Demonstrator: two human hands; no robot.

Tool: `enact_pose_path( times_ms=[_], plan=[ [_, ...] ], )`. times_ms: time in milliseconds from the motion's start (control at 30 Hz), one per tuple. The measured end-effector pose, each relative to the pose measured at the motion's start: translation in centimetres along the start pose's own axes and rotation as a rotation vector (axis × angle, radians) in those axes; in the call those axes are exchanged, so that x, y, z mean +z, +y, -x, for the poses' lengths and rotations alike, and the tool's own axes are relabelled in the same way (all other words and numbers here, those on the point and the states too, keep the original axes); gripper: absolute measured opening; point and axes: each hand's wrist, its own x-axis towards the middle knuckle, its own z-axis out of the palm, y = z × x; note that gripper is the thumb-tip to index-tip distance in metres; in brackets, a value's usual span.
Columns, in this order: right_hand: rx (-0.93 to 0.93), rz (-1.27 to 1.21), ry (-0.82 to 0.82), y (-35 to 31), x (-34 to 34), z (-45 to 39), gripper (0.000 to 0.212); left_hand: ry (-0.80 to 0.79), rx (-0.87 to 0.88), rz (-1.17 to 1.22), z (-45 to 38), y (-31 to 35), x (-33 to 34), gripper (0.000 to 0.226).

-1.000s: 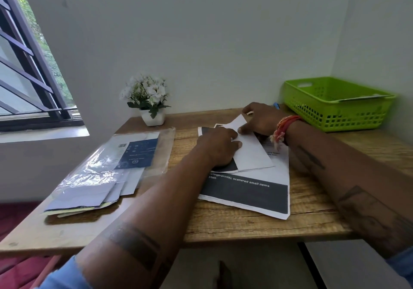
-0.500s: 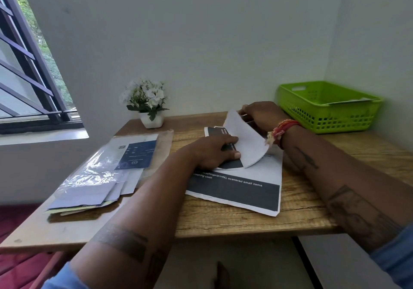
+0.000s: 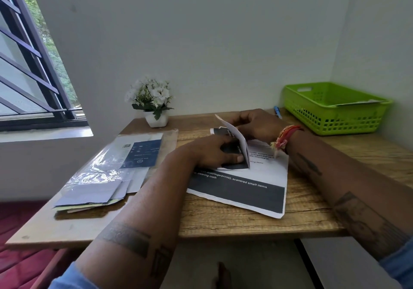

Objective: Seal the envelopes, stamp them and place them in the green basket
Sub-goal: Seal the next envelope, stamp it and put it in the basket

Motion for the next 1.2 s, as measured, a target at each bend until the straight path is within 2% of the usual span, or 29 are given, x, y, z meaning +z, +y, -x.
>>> enact_pose_path(
  times_ms=[233,400,500,700,800,900,967,1100,1200],
  plan=[
    [-0.06,0.606,-0.07,-0.8,0.5,0.5,0.035,0.042,-0.013,0.04,0.1,0.2,0.1,0.044],
    [-0.08,0.841,-0.133,-0.8,0.9,0.6,0.034,0.159,0.037,0.128,0.4,0.1,-0.2,0.039],
    [-0.062,0.87,-0.144,-0.8,0.8,0.9,0.036,0.097,0.036,0.124,0.6,-0.4,-0.5,0.038],
    [-0.018,0.793,-0.191,-0.4,0.2,1.1,0.045,-0.042,-0.052,0.078,1.3,-1.8,-1.5,0.063],
    [0.038,0.746,-0.26,0.0,-0.1,1.0,0.07,-0.055,-0.061,0.106,1.5,-2.0,-1.6,0.081],
    [0.086,0.743,-0.342,0.0,-0.2,1.1,0.1,-0.025,-0.147,0.063,1.4,-2.9,-1.7,0.117],
    [0.107,0.758,-0.353,0.0,-0.2,1.1,0.108,-0.026,-0.173,0.059,1.4,-3.4,-1.6,0.133],
    [0.104,0.782,-0.37,-0.2,-0.1,1.2,0.101,-0.064,-0.169,0.019,1.4,-3.6,-1.7,0.133],
    [0.102,0.758,-0.376,-0.4,-0.2,1.2,0.091,-0.098,-0.15,0.016,1.7,-3.4,-2.1,0.114]
  ],
)
